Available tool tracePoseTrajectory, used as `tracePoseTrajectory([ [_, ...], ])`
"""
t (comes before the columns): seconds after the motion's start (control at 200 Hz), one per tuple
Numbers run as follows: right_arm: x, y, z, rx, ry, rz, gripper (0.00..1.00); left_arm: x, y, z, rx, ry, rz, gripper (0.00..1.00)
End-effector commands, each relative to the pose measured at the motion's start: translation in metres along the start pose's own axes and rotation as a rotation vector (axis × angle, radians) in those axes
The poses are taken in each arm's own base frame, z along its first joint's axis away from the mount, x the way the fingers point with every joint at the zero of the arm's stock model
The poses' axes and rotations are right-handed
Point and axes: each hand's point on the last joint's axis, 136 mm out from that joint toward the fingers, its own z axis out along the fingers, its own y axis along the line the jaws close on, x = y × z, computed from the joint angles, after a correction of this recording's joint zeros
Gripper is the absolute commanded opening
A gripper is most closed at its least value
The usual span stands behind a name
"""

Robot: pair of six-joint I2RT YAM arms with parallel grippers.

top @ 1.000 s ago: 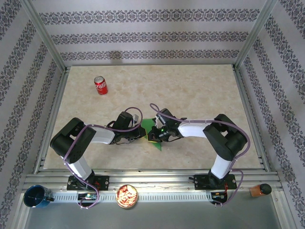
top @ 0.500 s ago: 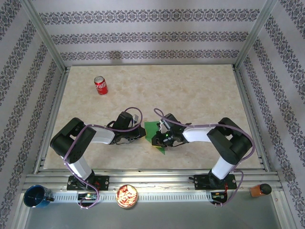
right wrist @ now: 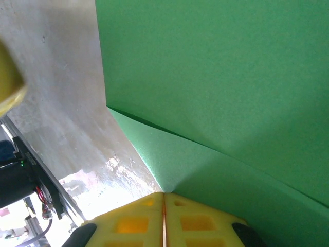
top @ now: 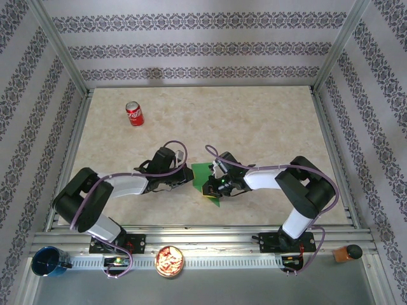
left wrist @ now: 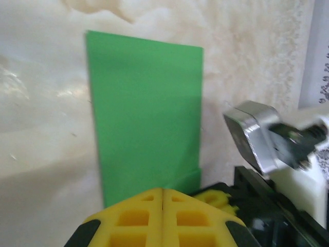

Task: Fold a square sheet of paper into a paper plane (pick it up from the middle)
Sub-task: Third fold the triangle at the center of the table.

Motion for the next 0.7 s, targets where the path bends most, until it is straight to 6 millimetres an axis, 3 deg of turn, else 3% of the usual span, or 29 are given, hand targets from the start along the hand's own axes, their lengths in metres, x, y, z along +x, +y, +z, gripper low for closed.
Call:
tracePoseTrajectory([
  [0.0, 0.000, -0.010, 0.002, 0.037, 0.003, 0.012, 0.11, 0.019, 0.002, 0.002, -0.079, 0.076, -0.006, 0.00],
  [0.215, -0.001, -0.010, 0.001, 0.038, -0.005, 0.015, 0.11, 0.030, 0.001, 0.019, -0.123, 0.120, -0.010, 0.00],
  [0.415, -0.001, -0.008, 0.000, 0.034, -0.005, 0.011, 0.11, 0.035, 0.018, 0.031, -0.214, 0.149, -0.016, 0.00],
  [0.694, 0.002, -0.009, -0.005, 0.035, -0.013, 0.005, 0.13, 0.052, 0.065, 0.035, -0.324, 0.164, -0.063, 0.00],
])
